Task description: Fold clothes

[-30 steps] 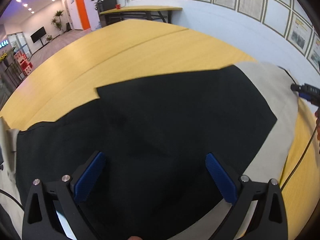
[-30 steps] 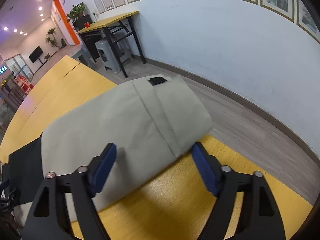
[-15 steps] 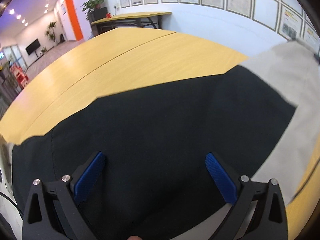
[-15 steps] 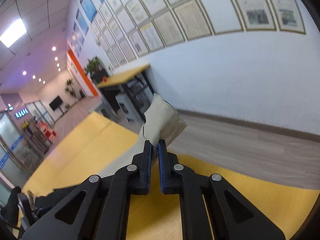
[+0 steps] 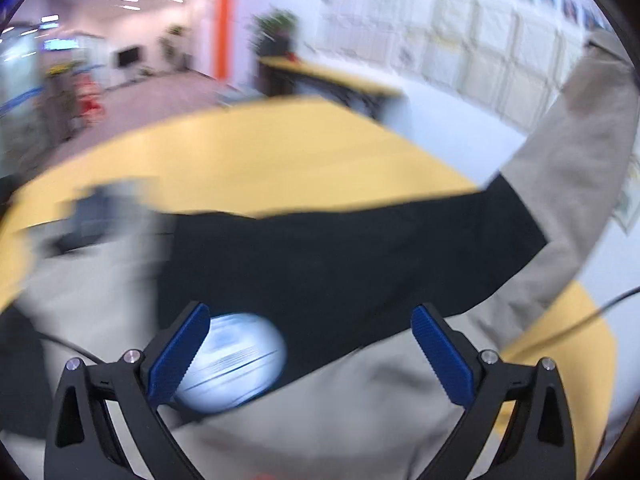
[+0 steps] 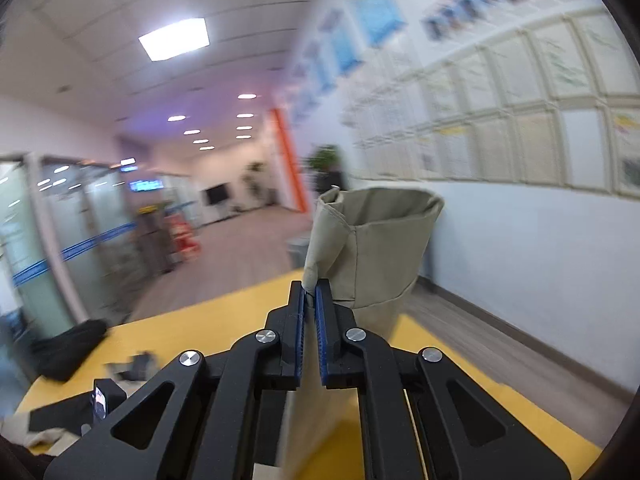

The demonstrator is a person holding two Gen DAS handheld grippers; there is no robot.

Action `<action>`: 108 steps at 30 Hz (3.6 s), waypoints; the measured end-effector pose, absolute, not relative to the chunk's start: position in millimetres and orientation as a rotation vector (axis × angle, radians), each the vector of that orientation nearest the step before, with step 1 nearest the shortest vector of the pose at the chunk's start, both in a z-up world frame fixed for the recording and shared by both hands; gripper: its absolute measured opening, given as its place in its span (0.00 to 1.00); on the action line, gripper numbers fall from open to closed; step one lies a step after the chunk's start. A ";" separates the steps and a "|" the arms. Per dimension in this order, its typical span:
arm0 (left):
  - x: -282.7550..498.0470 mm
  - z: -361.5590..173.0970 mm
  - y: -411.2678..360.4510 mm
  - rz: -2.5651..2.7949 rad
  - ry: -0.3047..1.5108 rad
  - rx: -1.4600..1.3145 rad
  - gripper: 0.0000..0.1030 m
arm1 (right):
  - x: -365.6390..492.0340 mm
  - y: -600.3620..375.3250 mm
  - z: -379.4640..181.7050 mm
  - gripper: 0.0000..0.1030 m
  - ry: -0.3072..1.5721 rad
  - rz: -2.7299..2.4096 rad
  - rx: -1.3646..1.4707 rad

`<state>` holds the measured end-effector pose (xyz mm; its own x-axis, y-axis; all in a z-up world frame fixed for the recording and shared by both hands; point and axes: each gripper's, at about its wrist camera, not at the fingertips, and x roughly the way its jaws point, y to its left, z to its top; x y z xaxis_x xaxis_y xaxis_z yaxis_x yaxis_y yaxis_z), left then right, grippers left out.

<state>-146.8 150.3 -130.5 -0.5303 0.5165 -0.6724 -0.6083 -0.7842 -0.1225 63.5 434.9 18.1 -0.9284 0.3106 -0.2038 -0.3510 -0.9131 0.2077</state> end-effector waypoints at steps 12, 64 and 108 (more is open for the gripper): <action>-74.7 95.5 -273.0 2.977 0.064 -0.866 1.00 | -173.1 109.5 -114.9 0.05 0.225 3.330 -0.828; -166.7 -117.4 -319.1 2.802 -0.860 -1.240 1.00 | -214.3 280.2 -252.4 0.82 -0.014 2.948 -1.384; -172.9 -11.1 -301.9 2.564 -1.044 -0.784 0.02 | -147.9 167.9 -159.6 0.83 0.288 3.135 -1.200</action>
